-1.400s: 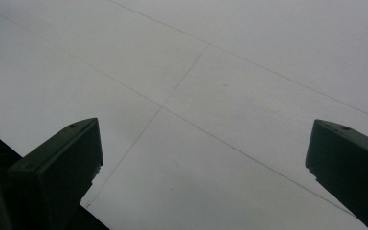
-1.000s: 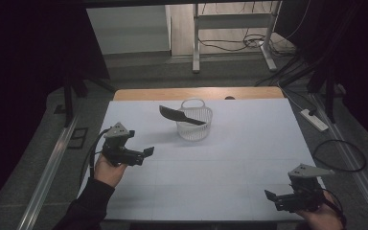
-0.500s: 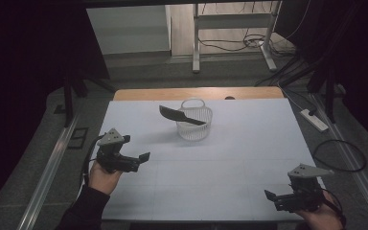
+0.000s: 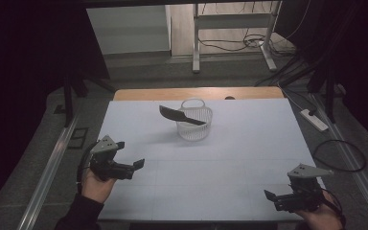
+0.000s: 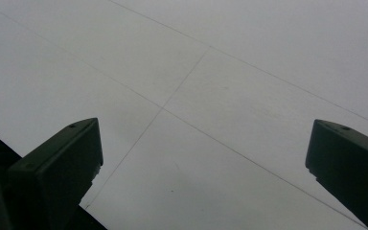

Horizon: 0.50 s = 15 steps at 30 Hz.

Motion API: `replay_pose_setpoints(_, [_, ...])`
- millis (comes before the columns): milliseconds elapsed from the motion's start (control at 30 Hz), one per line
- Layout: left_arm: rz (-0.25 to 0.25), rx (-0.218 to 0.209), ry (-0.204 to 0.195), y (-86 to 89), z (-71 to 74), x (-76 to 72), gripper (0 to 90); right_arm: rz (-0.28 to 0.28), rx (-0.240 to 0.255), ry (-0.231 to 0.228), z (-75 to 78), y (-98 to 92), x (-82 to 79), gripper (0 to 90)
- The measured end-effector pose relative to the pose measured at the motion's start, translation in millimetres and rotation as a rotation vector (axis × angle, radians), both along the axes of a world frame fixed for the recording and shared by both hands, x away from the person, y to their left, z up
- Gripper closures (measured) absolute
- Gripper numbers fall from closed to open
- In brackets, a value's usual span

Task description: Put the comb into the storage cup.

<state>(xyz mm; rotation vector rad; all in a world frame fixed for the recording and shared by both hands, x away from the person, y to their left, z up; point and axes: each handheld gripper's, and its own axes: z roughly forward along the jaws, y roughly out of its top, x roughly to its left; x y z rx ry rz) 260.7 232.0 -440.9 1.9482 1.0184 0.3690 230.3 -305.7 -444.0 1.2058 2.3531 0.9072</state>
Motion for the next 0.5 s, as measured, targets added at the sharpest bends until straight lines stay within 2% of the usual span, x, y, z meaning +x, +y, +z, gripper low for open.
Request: replay_pose_setpoints(500, [0.037, -0.015, -0.001, 14.5, -1.3, -21.6, 0.0, 0.001, 0.003, 0.002, 0.0, 0.0, 0.5, 0.0])
